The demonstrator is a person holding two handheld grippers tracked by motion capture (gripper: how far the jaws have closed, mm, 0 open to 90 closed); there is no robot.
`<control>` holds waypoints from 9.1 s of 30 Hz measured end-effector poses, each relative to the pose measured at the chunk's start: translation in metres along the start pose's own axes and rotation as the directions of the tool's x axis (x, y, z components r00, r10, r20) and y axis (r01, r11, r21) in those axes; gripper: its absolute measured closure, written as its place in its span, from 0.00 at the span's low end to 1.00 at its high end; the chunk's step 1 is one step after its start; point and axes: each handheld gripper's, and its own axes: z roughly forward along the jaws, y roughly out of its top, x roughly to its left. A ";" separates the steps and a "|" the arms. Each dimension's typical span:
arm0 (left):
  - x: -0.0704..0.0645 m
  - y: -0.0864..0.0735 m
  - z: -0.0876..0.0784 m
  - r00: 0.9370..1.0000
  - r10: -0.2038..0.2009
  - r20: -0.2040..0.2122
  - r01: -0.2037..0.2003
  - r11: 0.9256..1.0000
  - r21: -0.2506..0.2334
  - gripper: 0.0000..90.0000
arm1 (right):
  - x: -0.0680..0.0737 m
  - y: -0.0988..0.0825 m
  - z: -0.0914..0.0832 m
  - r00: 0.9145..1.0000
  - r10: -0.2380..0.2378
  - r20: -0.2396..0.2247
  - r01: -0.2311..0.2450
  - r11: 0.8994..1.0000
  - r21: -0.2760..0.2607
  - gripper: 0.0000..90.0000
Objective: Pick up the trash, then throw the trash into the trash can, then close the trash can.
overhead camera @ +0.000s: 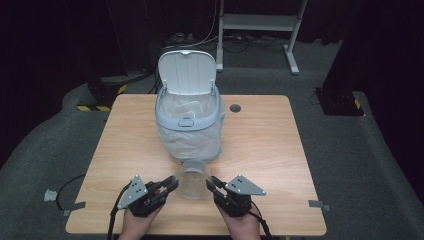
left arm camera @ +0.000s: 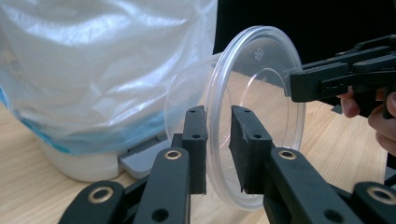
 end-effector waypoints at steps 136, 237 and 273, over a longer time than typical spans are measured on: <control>0.154 0.056 0.095 0.944 -0.035 -0.327 0.058 0.996 0.061 0.99 | -0.117 0.093 0.113 0.966 -0.072 0.248 0.078 0.997 -0.015 0.97; 0.109 0.182 0.097 0.928 -0.034 -0.370 0.036 0.999 -0.003 0.73 | -0.119 0.184 0.027 0.929 -0.079 0.362 0.158 0.968 -0.194 0.80; 0.032 0.147 0.048 0.967 0.030 -0.255 -0.049 0.996 -0.070 0.36 | -0.062 0.123 -0.022 0.963 -0.159 0.217 0.208 0.952 -0.224 0.62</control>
